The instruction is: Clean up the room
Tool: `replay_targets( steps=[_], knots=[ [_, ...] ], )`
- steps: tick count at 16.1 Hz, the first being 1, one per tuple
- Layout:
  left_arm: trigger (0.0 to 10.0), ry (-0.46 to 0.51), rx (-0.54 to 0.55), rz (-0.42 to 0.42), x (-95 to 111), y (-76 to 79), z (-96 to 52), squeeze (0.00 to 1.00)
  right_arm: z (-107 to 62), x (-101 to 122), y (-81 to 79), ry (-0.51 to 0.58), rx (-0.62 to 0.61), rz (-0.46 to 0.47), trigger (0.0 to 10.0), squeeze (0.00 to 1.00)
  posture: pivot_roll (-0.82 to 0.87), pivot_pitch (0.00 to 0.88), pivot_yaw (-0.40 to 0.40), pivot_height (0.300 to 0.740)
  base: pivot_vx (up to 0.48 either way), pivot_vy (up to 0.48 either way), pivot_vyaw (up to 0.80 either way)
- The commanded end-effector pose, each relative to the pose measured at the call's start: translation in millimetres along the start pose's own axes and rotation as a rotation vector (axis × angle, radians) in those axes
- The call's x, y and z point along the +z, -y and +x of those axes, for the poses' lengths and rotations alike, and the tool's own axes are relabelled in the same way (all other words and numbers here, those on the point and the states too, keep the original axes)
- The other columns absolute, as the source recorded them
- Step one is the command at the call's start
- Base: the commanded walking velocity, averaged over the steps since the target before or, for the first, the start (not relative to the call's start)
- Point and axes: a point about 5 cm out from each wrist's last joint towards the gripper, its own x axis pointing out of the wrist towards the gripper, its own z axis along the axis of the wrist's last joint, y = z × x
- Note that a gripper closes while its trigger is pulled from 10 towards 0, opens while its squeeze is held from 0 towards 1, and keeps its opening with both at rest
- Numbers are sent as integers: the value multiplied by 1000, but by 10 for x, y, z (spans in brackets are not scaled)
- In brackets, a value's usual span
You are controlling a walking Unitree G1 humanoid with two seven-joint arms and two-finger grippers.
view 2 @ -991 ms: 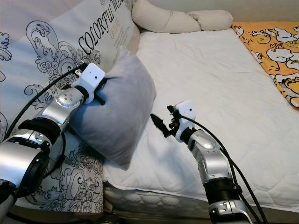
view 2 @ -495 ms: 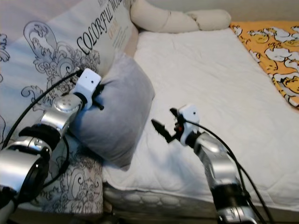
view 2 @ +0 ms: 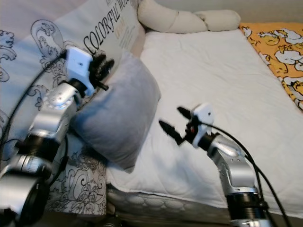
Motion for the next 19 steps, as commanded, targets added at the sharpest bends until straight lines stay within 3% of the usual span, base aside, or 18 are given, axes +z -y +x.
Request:
replay_targets(
  steps=[1,2,3,5,6,8,9,10,13,16,19],
  knots=[
    [10000,9,-8,-36,50,33,-51,1000,49,169,8,85,-38,8,10000,1000,22,0,82,740,0,0,0],
    [10000,-13,-29,-96,19,191,-235,1000,83,215,23,195,-194,91,10000,1000,24,0,72,740,0,0,0],
    [10000,-14,-28,-105,7,219,-277,1000,83,210,26,215,-232,118,10000,1000,24,0,70,740,0,0,0],
    [10000,-77,17,-128,-125,341,-545,1000,122,51,-129,189,-338,206,10000,1000,25,0,61,740,0,0,0],
    [10000,-83,22,-129,-137,353,-572,1000,127,44,-162,195,-341,216,10000,1000,30,0,50,740,0,0,0],
    [10000,-100,68,-136,-133,372,-694,1000,182,23,-337,186,-332,204,10000,1000,37,0,36,740,0,0,0],
    [10000,-126,84,-99,-155,366,-723,1000,192,2,-379,156,-351,176,10000,1000,45,0,29,740,0,-251,0],
    [10000,-145,133,-136,-175,336,-769,1000,186,-3,-364,139,-365,198,10000,1000,51,0,26,740,0,-319,0],
    [10000,-196,144,-96,-238,277,-840,1000,194,-16,-355,85,-370,167,10000,1000,61,0,21,740,0,-322,0],
    [10000,-297,230,-126,-426,233,-957,1000,175,-95,-437,18,-360,132,10000,1000,49,0,27,740,0,-321,0],
    [10000,-346,193,-122,-545,300,-1039,1000,206,-90,-436,-4,-344,113,10000,1000,40,0,38,740,0,-307,0]
  ],
)
